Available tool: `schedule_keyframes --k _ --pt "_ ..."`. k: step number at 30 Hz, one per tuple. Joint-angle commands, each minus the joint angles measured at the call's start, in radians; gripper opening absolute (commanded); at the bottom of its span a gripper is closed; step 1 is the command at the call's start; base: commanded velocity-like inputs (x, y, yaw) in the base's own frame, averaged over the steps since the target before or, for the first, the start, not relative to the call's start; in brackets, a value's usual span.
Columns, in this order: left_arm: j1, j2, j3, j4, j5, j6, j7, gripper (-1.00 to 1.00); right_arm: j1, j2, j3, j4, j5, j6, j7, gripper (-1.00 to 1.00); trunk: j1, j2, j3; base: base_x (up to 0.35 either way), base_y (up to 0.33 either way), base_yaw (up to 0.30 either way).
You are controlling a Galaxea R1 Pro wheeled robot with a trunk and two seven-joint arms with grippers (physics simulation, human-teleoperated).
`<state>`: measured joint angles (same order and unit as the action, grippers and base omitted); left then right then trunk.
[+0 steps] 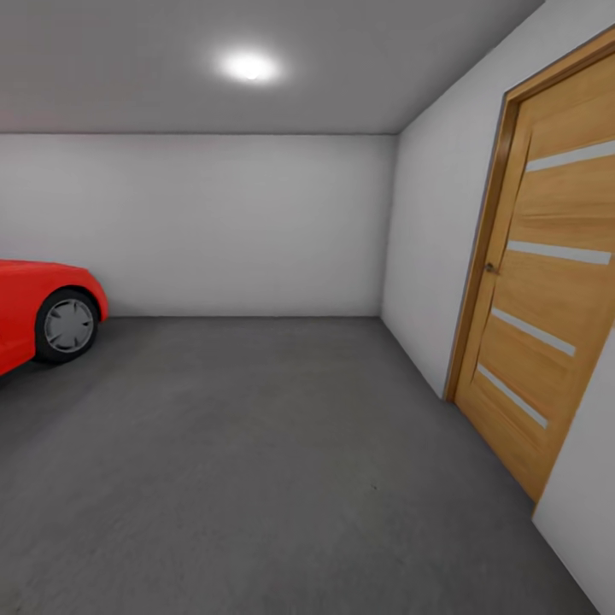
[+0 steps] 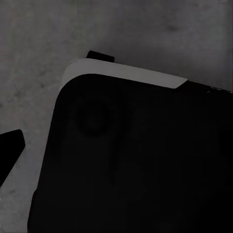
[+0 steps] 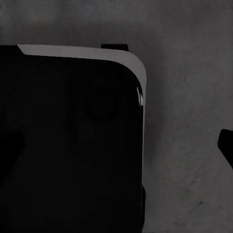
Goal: Move the two storage containers from the living room to the garage. In the garage, place one container on the floor and stack the other container on top of it (either order is fine).
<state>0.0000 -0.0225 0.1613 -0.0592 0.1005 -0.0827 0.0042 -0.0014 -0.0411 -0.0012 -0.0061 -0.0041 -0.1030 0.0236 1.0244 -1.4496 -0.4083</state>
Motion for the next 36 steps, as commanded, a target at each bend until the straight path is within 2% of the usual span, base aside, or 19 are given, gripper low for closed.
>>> schedule_keyframes --k 1,36 --pt "0.0 0.0 0.0 -0.001 0.01 -0.002 0.0 1.0 0.0 0.0 0.0 0.0 -0.001 -0.003 0.002 1.0 0.001 0.0 -0.001 0.324 0.108 0.0" --pt "0.0 0.0 0.0 -0.001 0.01 -0.002 0.0 1.0 0.0 0.001 -0.002 0.0 -0.002 -0.003 0.002 1.0 0.001 0.0 -0.001 0.324 0.108 -0.006"
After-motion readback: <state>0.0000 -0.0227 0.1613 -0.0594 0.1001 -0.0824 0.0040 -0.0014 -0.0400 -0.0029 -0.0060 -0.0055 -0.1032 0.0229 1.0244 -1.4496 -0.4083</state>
